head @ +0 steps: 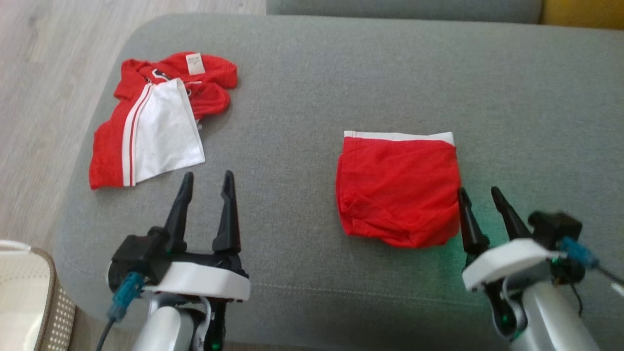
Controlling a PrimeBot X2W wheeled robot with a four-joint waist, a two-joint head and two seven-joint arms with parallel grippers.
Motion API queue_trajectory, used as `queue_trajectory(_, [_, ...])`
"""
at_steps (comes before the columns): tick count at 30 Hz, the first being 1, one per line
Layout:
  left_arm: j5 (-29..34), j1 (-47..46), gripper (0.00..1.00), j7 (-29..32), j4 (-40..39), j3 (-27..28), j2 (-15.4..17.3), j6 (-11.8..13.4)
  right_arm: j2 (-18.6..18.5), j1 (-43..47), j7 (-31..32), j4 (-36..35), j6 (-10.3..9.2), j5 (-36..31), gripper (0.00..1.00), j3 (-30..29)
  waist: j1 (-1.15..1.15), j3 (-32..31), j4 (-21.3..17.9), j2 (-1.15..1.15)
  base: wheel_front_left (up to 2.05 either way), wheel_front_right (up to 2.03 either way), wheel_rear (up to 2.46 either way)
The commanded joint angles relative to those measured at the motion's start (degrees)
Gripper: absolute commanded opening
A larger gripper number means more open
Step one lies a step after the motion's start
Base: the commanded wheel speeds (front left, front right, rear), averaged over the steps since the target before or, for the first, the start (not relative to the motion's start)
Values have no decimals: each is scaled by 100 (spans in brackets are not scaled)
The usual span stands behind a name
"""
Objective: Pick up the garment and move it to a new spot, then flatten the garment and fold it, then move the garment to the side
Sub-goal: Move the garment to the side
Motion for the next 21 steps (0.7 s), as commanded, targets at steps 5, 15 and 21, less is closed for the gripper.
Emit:
queue_trajectory(5, [-21, -344, 100, -69, -217, 36, 8, 33, -186, -858, 250, 438, 0, 441, 100, 201, 0, 311, 162, 0, 0, 0, 0])
queue_trajectory(15, [-59, -529, 100, -69, -188, -66, 8, 61, -497, -1434, 388, 1377, 0, 828, 5, 823, 0, 645, 424, 0, 0, 0, 0])
queue_trajectory(21, [-47, -569, 100, -69, -186, -44, 8, 79, -755, -1832, 174, 1760, 0, 700, 0, 1218, 0, 708, 401, 0, 0, 0, 0])
